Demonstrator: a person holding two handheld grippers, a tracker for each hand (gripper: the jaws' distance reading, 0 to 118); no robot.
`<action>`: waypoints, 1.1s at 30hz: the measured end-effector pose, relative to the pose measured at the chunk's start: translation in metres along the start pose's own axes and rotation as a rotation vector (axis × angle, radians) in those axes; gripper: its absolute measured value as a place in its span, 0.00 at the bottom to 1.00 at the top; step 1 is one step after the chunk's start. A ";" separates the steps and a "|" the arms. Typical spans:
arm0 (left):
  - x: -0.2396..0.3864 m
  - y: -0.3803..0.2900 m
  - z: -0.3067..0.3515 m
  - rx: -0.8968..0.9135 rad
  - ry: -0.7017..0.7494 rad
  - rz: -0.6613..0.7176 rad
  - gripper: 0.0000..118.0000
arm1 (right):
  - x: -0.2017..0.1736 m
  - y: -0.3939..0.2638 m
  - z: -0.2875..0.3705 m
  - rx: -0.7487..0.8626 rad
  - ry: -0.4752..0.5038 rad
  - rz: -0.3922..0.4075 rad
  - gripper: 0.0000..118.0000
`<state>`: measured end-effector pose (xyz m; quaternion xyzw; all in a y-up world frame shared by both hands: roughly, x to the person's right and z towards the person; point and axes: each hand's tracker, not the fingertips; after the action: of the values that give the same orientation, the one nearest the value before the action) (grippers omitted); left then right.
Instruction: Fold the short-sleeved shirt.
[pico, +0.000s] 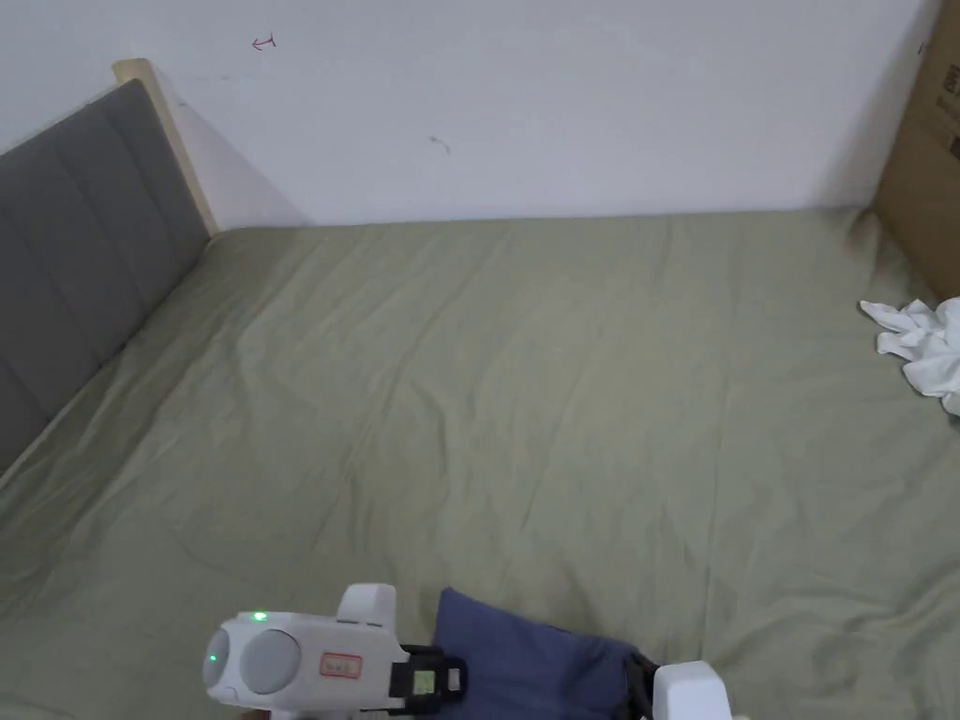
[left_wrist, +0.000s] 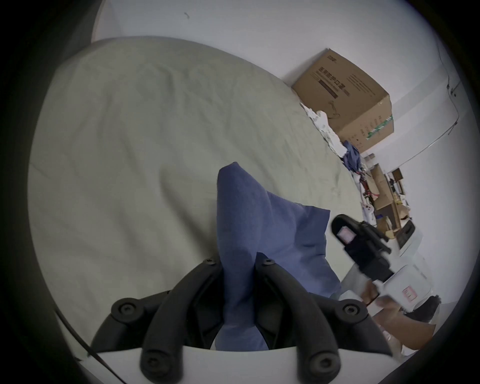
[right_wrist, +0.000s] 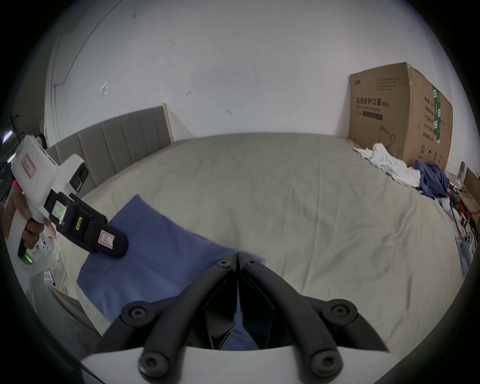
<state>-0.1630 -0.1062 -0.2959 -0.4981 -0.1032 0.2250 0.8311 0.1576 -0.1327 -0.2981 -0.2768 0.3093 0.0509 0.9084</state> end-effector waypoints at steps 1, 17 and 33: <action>-0.011 0.003 0.011 0.006 0.029 -0.003 0.15 | -0.002 0.006 0.001 0.013 0.004 0.000 0.00; -0.243 0.060 0.195 0.000 0.538 0.092 0.15 | -0.016 0.066 -0.014 0.137 0.028 0.077 0.00; -0.221 0.042 0.180 0.130 0.814 0.153 0.90 | -0.023 0.112 0.016 0.192 0.035 0.043 0.00</action>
<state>-0.4395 -0.0536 -0.2338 -0.4990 0.2855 0.0768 0.8146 0.1186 -0.0279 -0.3266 -0.1827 0.3345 0.0356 0.9238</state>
